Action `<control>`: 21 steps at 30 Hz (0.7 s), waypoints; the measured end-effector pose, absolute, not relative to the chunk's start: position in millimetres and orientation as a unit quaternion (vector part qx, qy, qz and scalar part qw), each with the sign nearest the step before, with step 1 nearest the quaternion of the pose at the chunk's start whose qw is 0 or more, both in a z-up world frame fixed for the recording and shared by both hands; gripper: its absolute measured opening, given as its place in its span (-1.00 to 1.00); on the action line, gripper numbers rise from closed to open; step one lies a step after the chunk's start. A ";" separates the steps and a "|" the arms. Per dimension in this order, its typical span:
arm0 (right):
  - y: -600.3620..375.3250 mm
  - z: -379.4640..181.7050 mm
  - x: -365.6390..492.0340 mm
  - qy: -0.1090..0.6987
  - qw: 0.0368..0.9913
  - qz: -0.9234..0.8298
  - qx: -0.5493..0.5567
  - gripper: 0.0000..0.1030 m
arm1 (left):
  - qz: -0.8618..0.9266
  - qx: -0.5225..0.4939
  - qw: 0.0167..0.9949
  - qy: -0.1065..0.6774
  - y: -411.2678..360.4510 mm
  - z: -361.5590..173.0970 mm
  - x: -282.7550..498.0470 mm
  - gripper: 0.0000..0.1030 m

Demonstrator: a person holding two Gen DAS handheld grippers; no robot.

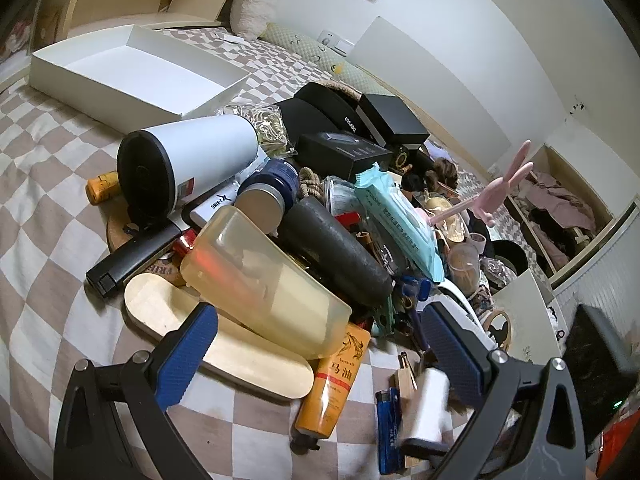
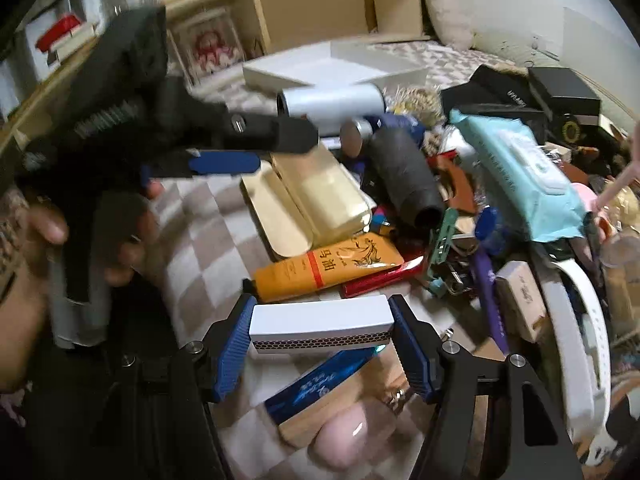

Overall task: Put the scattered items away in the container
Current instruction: 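Grasp the blue tube with the left tool while the right tool holds the striped box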

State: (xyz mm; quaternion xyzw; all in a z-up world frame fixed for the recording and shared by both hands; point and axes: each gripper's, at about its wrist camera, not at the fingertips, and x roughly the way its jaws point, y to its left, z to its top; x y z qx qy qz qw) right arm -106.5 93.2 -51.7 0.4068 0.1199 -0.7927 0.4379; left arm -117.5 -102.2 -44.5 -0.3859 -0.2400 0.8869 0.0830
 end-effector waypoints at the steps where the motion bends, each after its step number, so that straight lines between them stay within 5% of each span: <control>1: 97.4 -48.0 -105.0 0.113 0.436 -0.796 0.404 0.31 | 0.887 -0.387 0.085 -0.238 -100.9 -44.4 -117.3 0.99; 13: 184.7 -27.8 -110.3 -0.021 0.364 -0.845 0.391 0.31 | 0.885 -0.401 0.151 -0.185 -68.2 -35.1 -118.7 0.96; 21: 216.1 -24.0 -114.7 -0.081 0.353 -0.852 0.378 0.31 | 0.879 -0.427 0.214 -0.013 -20.9 -24.4 -127.0 0.95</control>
